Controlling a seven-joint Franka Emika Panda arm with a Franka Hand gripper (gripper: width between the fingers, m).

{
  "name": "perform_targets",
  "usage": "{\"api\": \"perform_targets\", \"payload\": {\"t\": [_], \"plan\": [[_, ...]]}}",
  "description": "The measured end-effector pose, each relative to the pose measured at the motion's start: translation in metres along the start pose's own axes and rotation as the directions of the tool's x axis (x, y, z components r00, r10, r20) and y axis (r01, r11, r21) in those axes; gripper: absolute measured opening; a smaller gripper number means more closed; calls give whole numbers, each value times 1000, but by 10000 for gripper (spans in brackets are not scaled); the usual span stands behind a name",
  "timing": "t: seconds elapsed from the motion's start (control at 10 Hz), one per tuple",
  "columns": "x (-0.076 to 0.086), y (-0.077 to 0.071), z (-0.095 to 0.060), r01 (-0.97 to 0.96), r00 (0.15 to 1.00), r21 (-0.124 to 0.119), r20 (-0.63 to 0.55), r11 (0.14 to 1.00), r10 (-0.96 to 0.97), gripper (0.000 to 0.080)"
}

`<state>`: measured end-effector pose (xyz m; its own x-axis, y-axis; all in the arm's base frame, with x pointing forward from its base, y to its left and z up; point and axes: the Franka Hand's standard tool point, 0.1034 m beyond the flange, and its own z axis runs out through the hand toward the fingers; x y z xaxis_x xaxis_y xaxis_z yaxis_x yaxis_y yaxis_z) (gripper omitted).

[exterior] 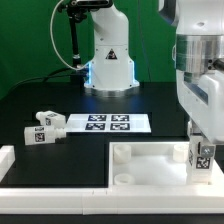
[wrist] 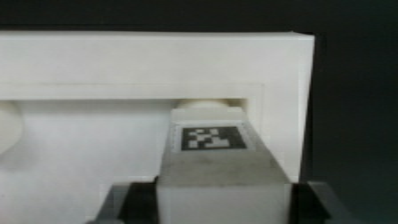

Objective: Assemble one leg

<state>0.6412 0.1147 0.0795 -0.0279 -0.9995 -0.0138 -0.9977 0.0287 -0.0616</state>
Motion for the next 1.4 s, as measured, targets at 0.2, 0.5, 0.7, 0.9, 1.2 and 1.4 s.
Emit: {"api": "perform_targets", "payload": {"t": [0.2,0.5,0.7,0.9,1.2,1.4], "plan": [[0,0,0,63,998,2,0,998,-63,493],[0,5,7,596,803,10,-6,803,-596,639],[0,4,7,686,728,12,-14,728,-686,648],[2,3,6,801,598,11,-24,598,-801,649],[6,-2,9,951,308,18,-94,308,-947,649],[6,-2,9,941,338,21,-94,337,-937,374]]}}
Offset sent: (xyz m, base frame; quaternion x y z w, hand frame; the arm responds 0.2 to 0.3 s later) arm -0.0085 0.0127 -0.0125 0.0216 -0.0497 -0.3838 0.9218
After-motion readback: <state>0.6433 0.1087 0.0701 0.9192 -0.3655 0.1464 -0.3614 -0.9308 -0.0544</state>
